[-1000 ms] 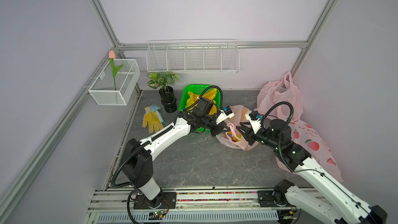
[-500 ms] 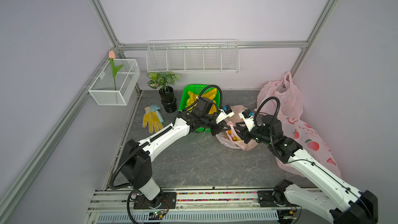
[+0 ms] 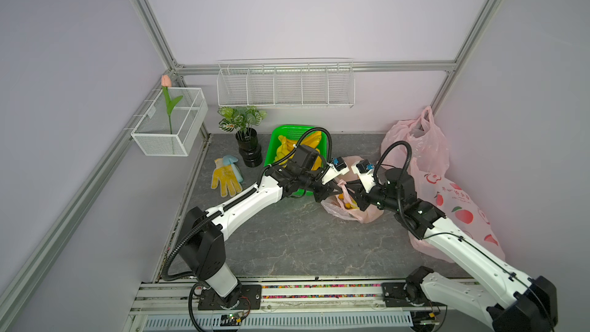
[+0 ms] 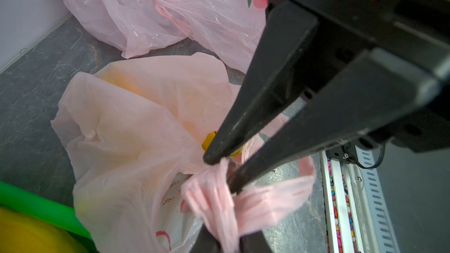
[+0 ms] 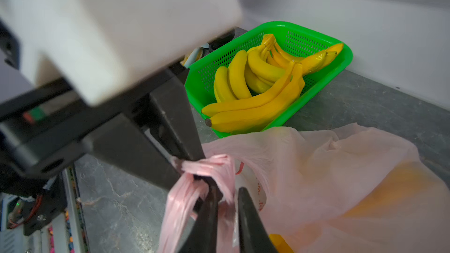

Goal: Place the banana into a plastic bag & tie a knot
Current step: Cross the plastic bag at the center of the board.

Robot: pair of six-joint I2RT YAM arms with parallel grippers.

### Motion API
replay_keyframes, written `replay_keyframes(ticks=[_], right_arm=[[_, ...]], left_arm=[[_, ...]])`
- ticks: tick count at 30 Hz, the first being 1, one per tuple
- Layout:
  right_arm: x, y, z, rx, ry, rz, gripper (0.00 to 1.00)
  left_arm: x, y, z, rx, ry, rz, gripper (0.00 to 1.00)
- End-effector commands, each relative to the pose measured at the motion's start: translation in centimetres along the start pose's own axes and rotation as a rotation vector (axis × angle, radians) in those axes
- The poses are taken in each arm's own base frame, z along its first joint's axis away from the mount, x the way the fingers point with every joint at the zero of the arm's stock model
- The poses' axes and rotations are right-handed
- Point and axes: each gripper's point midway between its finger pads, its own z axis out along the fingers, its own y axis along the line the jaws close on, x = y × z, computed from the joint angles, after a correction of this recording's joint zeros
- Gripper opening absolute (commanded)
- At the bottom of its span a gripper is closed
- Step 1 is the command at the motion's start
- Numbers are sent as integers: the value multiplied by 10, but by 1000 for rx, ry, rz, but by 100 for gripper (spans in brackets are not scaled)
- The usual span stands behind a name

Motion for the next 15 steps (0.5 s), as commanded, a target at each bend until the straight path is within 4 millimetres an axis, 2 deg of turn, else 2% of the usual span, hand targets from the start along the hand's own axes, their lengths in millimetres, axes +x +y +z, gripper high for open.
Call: replay_keyframes(ticks=[1, 4, 7, 11, 15], right_arm=[[-18, -1, -2, 21, -53, -24, 9], [-16, 2, -2, 15, -51, -26, 7], [-15, 5, -2, 14, -51, -26, 7], [-16, 4, -1, 35, -55, -8, 7], [-20, -3, -2, 80, -63, 24, 7]], left_arm=[[-4, -3, 0, -2, -20, 8, 13], [-8, 4, -1, -43, -39, -1, 14], [-12, 16, -4, -126, -76, -21, 20], [-16, 20, -7, -176, -105, -15, 26], [-18, 23, -11, -215, -119, -11, 29]])
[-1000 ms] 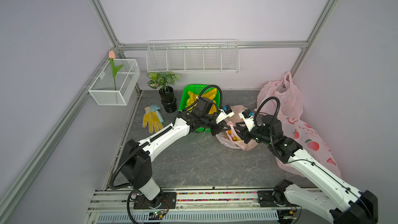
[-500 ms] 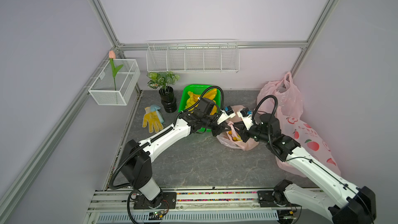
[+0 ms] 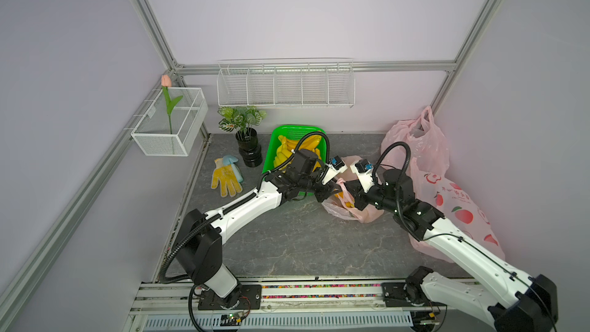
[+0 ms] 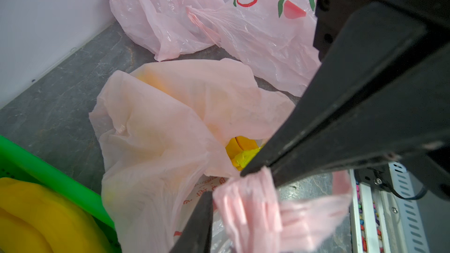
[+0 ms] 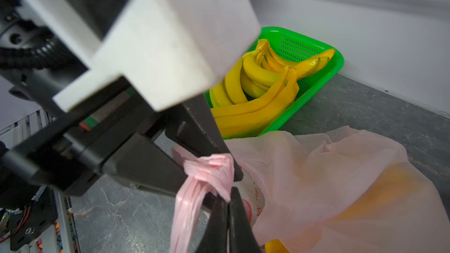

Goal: Place the banana into a plastic bag & tie a knot
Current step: Cross the plastic bag at the center of the board.

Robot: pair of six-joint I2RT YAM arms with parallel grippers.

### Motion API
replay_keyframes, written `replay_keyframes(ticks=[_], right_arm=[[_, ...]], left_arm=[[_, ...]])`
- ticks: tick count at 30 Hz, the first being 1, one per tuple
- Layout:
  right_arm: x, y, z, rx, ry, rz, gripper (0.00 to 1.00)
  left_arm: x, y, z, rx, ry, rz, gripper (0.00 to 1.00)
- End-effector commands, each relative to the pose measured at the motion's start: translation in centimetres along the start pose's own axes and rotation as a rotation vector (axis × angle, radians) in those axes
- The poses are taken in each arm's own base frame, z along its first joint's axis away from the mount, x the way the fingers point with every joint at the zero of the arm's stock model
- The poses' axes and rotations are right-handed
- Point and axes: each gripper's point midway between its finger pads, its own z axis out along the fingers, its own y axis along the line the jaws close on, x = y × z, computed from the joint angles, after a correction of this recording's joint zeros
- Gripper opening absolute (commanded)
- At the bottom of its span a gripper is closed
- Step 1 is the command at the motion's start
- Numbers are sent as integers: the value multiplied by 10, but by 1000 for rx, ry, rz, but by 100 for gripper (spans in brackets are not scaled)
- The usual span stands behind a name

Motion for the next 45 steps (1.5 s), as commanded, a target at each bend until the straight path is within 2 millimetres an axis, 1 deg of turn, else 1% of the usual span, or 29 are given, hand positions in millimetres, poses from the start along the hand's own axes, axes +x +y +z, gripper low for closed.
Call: replay_keyframes(ticks=[1, 6, 10, 11, 14, 18, 21, 24, 28, 31, 35, 41, 45], right_arm=[[-16, -7, -4, 54, -44, 29, 7], [-16, -16, -3, 109, -21, 69, 7], [-13, -16, -1, 109, -9, 98, 6], [-26, -14, -3, 106, -32, 99, 7], [-26, -10, -1, 88, -21, 99, 7], [-26, -5, 0, 67, -20, 96, 7], [-27, -5, 0, 68, -21, 96, 6], [-27, -3, 0, 58, -20, 97, 7], [-28, -4, 2, 61, -19, 105, 7], [-28, -6, 1, 77, -18, 105, 7], [-28, -10, -1, 95, -15, 99, 7], [-29, -7, 3, 78, -12, 100, 7], [-34, -1, 6, 48, -19, 105, 7]], left_arm=[[-20, 6, -12, -75, -75, 19, 29], [-26, 6, -16, -125, -115, 40, 33], [-26, 7, -13, -147, -111, 48, 34], [-27, 8, -13, -156, -112, 50, 34], [-31, 12, -14, -208, -120, 58, 35], [-36, 24, -25, -317, -159, 60, 36], [-37, 28, -34, -367, -182, 73, 37], [-36, 26, -35, -361, -173, 97, 37], [-33, 17, -28, -297, -163, 112, 34], [-29, 13, -26, -274, -153, 111, 33], [-23, 11, -29, -275, -132, 124, 35], [-17, 9, -40, -293, -125, 139, 38], [-11, 10, -38, -300, -103, 138, 39]])
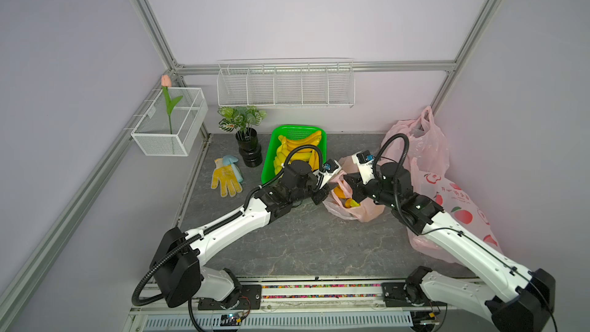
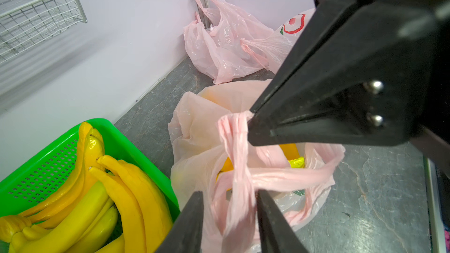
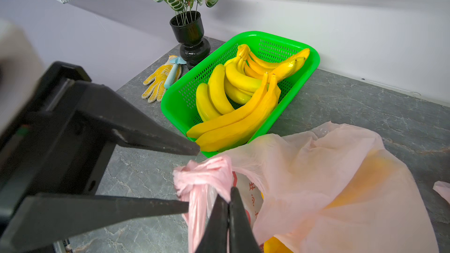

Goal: Place the banana into a plastic bag & tie a knot
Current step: Cross the plastic bag at the center of the board.

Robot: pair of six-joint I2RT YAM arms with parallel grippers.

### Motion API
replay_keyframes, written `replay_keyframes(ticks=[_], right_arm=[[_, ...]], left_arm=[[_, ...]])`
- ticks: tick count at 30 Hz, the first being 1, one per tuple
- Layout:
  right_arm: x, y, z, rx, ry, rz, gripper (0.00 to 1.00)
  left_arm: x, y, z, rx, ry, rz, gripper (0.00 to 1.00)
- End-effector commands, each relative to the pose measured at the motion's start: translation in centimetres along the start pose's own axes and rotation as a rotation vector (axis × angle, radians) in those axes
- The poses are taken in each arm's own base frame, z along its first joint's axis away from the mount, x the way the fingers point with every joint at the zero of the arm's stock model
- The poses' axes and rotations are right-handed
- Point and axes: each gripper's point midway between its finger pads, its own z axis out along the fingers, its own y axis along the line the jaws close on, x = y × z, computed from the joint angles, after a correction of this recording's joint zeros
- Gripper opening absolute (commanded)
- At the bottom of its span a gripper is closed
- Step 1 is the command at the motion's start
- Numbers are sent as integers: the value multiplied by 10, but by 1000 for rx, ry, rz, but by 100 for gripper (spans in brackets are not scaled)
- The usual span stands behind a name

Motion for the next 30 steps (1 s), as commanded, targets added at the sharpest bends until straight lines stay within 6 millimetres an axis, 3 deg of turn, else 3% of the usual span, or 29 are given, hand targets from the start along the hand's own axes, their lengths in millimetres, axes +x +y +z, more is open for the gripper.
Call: replay_keyframes(ticks=[1, 10, 11, 18, 23, 27, 30], right_arm=[[-11, 10, 2, -41, -16, 9, 7], [-13, 10, 10, -28, -11, 4, 6], [-12, 9, 12, -26, -4, 6, 7], [-22, 10, 27, -36, -13, 26, 7], [-26, 16, 37, -60, -11, 25, 7], [-25, 14, 41, -47, -6, 18, 6], [-26, 14, 42, -51, -8, 18, 7]], left_arm=[[3, 1, -3, -11, 14, 21, 40], [-1, 14, -13, -91, -10, -33, 41], [-3, 14, -16, -99, -22, -36, 45], [-10, 6, -33, -69, -69, -24, 50], [-4, -3, -42, -46, -88, -80, 48], [14, -5, -45, -63, -90, -162, 47], [30, -7, -35, -63, -78, -242, 49]])
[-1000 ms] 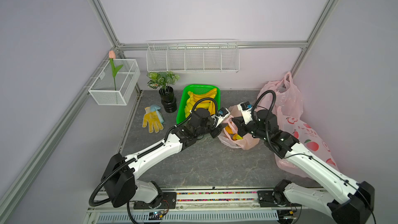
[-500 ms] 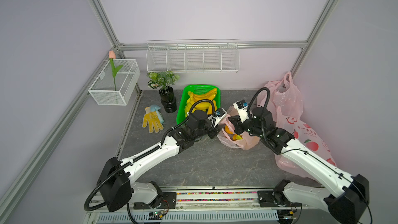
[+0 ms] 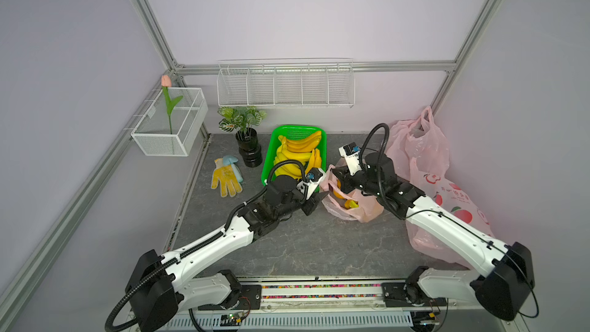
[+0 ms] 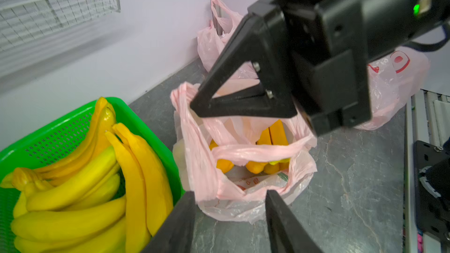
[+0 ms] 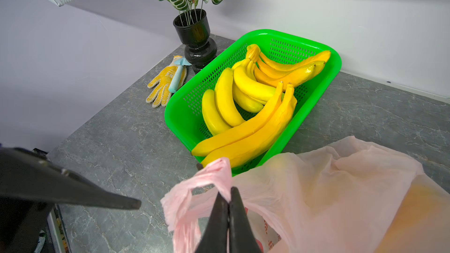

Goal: Place the banana into a plastic bag & tie a knot
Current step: Cross the plastic bag at the center of the board.

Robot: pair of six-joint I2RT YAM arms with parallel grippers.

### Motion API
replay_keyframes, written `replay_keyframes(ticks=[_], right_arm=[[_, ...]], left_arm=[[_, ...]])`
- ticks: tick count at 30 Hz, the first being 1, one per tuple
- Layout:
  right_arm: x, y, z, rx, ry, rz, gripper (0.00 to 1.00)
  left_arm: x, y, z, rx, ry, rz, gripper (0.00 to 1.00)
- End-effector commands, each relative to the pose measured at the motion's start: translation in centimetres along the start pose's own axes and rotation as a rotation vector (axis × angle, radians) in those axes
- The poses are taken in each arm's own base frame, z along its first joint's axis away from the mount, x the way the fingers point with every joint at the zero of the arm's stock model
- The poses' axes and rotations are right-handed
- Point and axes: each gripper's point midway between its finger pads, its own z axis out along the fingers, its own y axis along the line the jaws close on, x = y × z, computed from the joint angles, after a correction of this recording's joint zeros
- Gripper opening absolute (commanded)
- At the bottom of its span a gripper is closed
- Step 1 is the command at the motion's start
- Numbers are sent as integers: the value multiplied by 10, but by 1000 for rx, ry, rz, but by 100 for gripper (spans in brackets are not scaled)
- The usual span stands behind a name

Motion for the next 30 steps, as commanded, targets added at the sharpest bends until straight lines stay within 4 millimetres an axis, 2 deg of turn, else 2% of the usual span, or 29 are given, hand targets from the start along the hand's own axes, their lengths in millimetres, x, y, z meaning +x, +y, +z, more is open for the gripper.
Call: replay_keyframes(ticks=[1, 3, 6, 11, 16, 18, 23, 30], right_arm=[[-14, 6, 0, -16, -43, -4, 6], [-14, 5, -1, -13, -44, -7, 7], [-13, 7, -2, -16, -45, -11, 7], [-11, 8, -5, -17, -46, -17, 7], [-11, 6, -7, -9, -52, -17, 6], [-12, 5, -8, -3, -56, -19, 7], [-9, -5, -11, 55, -43, -23, 7], [-6, -14, -21, 123, -29, -49, 7]], left_arm=[[9, 2, 9, -16, -8, -127, 49], [16, 6, 16, -32, -1, -185, 50], [14, 4, 25, -14, -32, -237, 52], [11, 8, 39, -21, -50, -274, 54], [17, 14, 51, -46, -37, -290, 54], [17, 12, 53, -35, -43, -292, 49], [1, 4, 47, 16, -75, -261, 20], [-25, 17, 21, -56, -149, -296, 8]])
